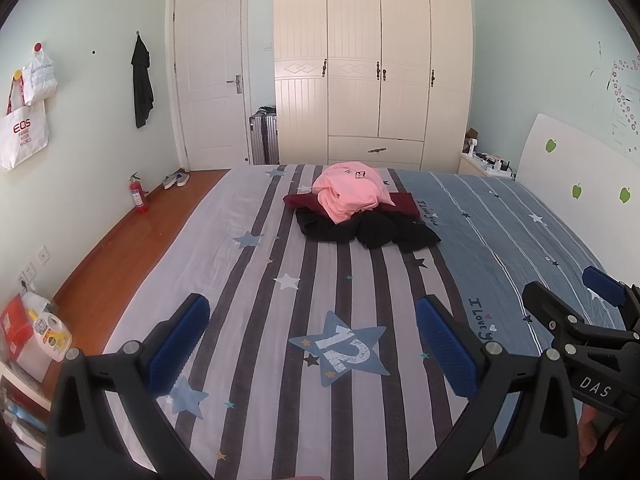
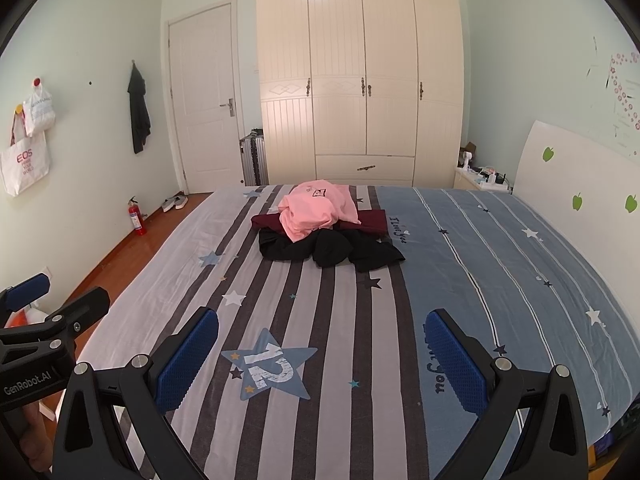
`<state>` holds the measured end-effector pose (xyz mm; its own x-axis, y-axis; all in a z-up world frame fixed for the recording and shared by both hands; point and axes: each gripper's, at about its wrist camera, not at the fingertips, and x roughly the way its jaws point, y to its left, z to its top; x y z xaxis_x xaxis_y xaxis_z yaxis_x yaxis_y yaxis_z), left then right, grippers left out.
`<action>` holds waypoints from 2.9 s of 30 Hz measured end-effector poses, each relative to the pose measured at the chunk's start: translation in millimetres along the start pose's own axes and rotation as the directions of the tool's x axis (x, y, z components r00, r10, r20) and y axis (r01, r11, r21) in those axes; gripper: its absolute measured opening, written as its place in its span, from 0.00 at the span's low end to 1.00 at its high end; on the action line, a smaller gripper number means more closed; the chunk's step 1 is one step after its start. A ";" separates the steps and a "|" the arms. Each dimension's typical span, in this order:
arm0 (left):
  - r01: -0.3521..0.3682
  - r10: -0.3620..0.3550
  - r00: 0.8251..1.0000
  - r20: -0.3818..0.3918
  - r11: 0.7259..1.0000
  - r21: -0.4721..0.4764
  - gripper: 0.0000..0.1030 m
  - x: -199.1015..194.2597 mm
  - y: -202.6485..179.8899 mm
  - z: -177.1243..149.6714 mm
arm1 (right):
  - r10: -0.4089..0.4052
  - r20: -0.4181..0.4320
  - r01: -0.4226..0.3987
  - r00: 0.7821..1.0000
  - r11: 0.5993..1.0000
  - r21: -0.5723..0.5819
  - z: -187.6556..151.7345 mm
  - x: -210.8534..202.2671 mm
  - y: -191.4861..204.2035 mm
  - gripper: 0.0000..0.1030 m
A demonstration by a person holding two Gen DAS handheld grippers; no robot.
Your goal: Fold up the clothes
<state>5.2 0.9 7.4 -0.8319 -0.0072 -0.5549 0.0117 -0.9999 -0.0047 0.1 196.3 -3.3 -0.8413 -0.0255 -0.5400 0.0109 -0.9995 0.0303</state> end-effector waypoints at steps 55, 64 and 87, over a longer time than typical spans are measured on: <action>0.013 -0.031 0.993 -0.114 0.988 -0.155 0.99 20.6 29.8 -45.4 | 0.000 -0.028 0.000 1.000 1.000 0.009 -75.2 84.9 -10.3 1.00; 0.093 -0.132 0.973 -0.187 0.974 -0.206 0.99 181.7 47.4 -131.5 | 0.003 -0.052 -0.003 0.999 1.000 0.011 -112.0 147.9 -17.2 1.00; -0.046 0.014 0.980 -0.199 0.986 -0.160 0.98 310.5 10.8 -13.7 | 0.071 -0.253 -0.040 0.965 0.991 0.125 -37.8 299.3 -75.8 0.99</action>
<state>-245.4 -12.0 -176.4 -0.7044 -0.0186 -0.7096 0.1392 -0.9839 -0.1124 -232.1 263.7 -199.1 -0.6743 -0.1007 -0.7316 -0.0229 -0.9873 0.1570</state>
